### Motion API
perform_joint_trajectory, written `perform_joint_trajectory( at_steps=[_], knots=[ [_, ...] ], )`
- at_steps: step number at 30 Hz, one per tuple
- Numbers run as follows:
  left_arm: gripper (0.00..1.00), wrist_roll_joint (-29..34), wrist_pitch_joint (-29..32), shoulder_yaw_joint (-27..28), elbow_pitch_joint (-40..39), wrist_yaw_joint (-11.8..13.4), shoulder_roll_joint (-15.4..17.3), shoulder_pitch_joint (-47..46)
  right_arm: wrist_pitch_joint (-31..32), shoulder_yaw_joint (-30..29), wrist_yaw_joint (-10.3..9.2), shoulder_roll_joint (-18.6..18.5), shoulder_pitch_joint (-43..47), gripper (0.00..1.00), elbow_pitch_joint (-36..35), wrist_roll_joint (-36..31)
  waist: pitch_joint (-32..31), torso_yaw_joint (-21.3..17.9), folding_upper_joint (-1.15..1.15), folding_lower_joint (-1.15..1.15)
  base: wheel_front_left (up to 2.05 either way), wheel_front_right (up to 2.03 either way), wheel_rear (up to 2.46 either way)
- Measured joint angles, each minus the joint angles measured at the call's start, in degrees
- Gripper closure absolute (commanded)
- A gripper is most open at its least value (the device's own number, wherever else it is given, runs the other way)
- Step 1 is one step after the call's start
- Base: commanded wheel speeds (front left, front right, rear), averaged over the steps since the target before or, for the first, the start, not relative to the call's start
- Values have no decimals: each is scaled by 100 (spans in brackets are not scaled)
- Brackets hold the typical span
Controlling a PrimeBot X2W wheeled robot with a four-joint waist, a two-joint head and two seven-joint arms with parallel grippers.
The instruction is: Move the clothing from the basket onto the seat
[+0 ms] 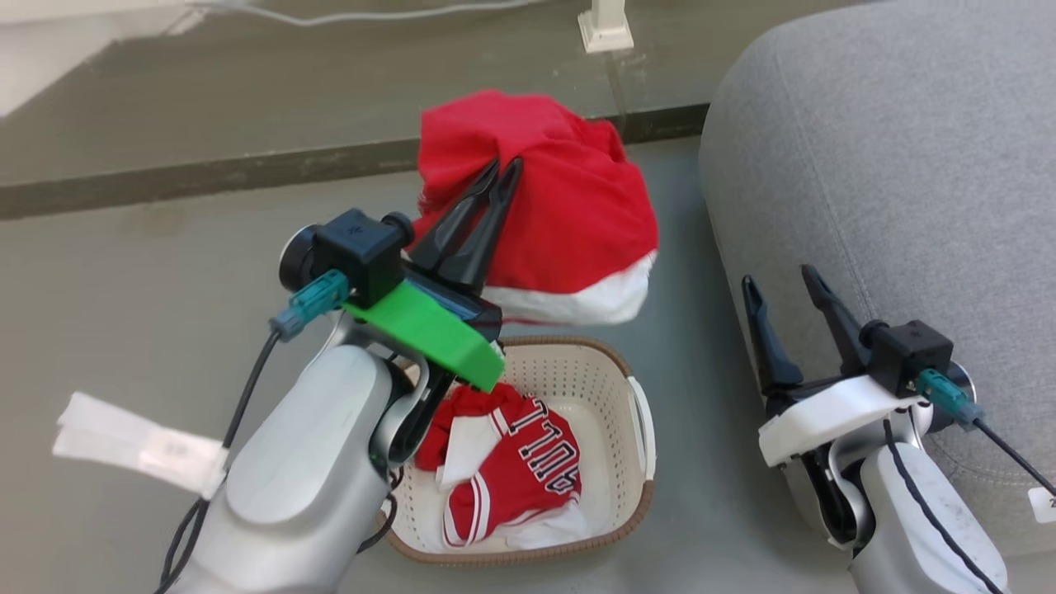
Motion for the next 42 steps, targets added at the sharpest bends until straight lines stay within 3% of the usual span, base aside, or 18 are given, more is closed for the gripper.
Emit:
perform_joint_trajectory(
  at_steps=[11,42],
  knots=[
    [100,-60,0,-149,-730,0,343,715,0,98,52,14,342,0,26,0,-370,-35,0,0,0,0,0],
    [100,-209,27,-121,-1515,64,704,1514,0,219,60,26,558,0,-182,14,-583,-78,0,0,0,0,0]
  ],
)
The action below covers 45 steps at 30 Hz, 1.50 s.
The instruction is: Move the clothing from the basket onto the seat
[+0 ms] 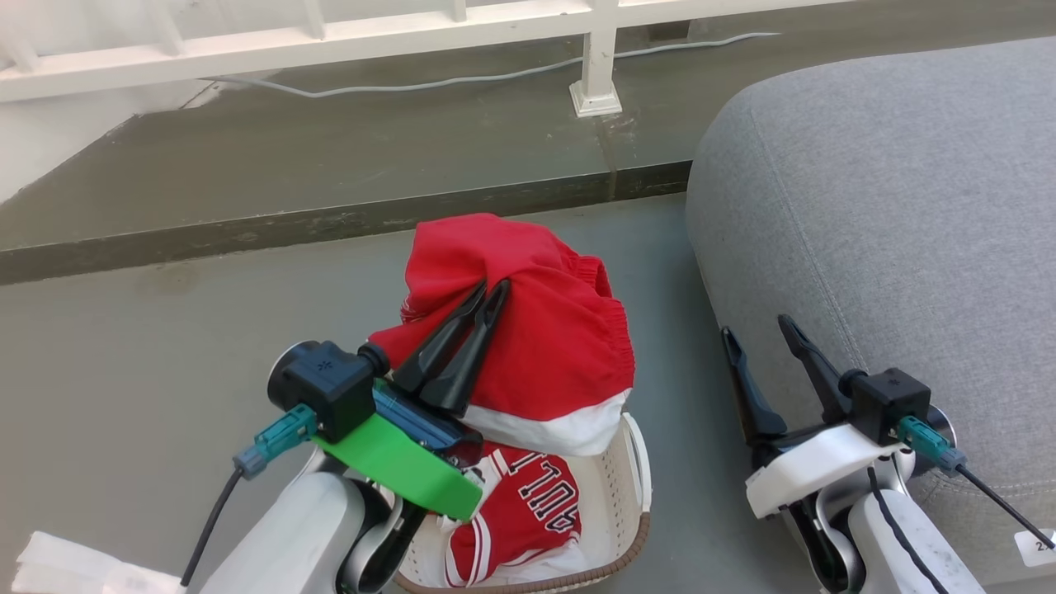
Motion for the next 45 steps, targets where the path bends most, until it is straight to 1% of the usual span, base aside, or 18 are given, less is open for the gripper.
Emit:
perform_joint_trajectory(
  at_steps=[5,7,12,15,17,19,20,24,29,40,41,42,43,45],
  knots=[
    [100,0,11,4,-85,52,54,55,0,107,25,2,-12,0,-348,26,-11,-17,0,0,0,0,0],
    [100,0,53,7,-99,54,69,57,0,164,67,1,-26,0,-538,41,-14,-23,0,0,0,0,0],
    [100,0,62,24,-104,55,122,63,0,468,94,1,-185,0,-1096,104,-27,-39,0,0,0,0,0],
    [100,-3,101,35,-102,71,141,66,0,750,127,-3,-264,0,-1396,320,-42,-44,0,0,0,0,0],
    [100,-9,102,36,-100,73,145,66,0,1006,174,-5,-261,0,-1495,412,-57,-45,0,0,0,0,0],
    [100,-10,103,31,-85,73,145,66,0,1260,175,-5,-259,0,-1556,470,-84,-42,0,0,0,0,0],
    [100,-10,108,32,-98,73,145,68,0,1522,176,-7,-244,0,-1588,539,-108,-36,0,0,0,0,0],
    [100,-9,109,7,-164,71,134,67,85,1869,177,-12,-220,0,-1582,712,-133,-16,0,0,0,0,0],
    [100,-9,134,-48,-259,71,52,63,209,2131,192,-30,-108,0,-1425,813,-151,40,0,0,0,0,0],
    [100,-9,208,-325,-425,64,-31,59,255,2405,193,-31,-143,0,-957,788,-165,126,0,0,0,0,0],
    [100,-9,210,-360,-432,63,-32,59,255,2438,193,-31,-161,8,-901,787,-166,131,0,0,0,0,0],
    [100,-9,210,-391,-439,59,-35,59,255,2461,193,-30,-172,74,-867,787,-167,136,0,0,0,0,0],
    [100,-9,211,-408,-445,52,-42,59,254,2473,193,-31,-192,100,-848,790,-167,141,0,0,0,0,0],
    [100,-15,235,-420,-464,52,-51,59,254,2482,193,-31,-271,100,-790,801,-166,151,0,0,0,0,0]
  ],
)
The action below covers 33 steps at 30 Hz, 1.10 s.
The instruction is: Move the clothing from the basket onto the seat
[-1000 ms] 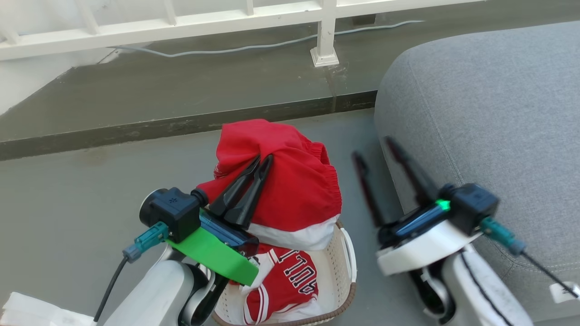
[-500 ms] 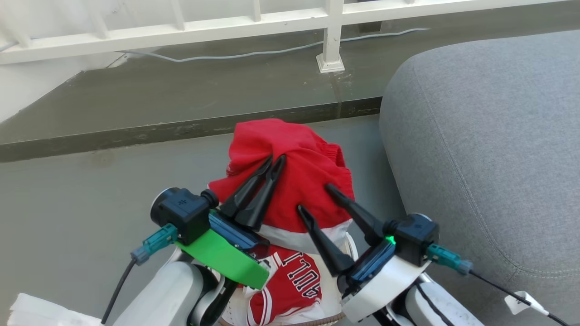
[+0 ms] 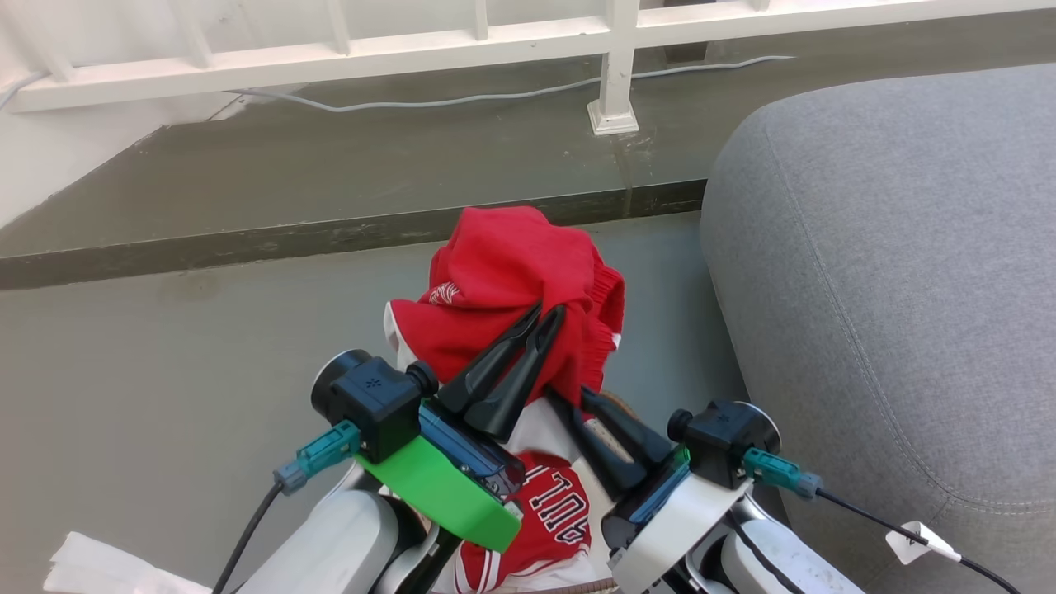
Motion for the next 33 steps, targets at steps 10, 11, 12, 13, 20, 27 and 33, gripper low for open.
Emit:
perform_joint_trajectory(
  at_steps=[10,11,12,13,20,27,33],
  knots=[
    [99,-13,75,-55,-24,-4,5,0,-52,37,-2,-1,-133,100,190,143,5,34,0,0,0,0,0],
    [58,-13,98,-64,-27,-4,7,0,-58,27,-3,-1,-144,100,211,156,6,34,0,0,0,0,0],
    [40,-13,119,-79,-32,-4,9,0,-59,18,-19,-1,-168,100,230,162,8,34,0,0,0,0,0],
    [13,-13,122,-99,-40,-4,13,0,-59,4,-23,-2,-213,100,261,163,11,32,0,0,0,0,0],
    [0,70,221,-198,-172,-4,56,-3,-109,-178,-86,-1,-497,100,339,159,71,-21,0,0,0,0,0],
    [0,160,310,-302,-186,-4,97,-3,-158,-456,-234,-3,-665,100,542,152,154,-108,0,0,0,0,0],
    [0,390,404,-339,-194,32,275,-3,-162,-764,-342,-31,-737,100,722,152,229,-186,0,0,0,0,0]
  ],
)
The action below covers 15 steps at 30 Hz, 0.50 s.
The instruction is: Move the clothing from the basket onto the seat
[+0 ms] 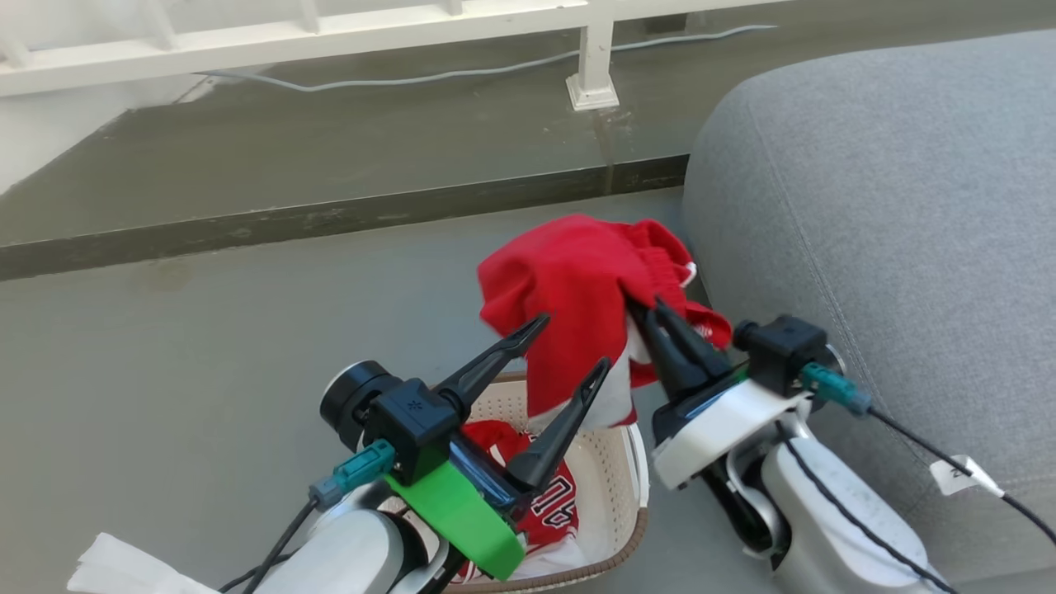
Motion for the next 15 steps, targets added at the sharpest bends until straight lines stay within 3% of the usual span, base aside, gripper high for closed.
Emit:
perform_joint_trajectory(
  at_steps=[15],
  knots=[
    [0,346,120,-20,-52,176,259,9,-49,-788,-387,-252,-191,100,279,12,226,-373,0,0,0,0,0]
  ],
)
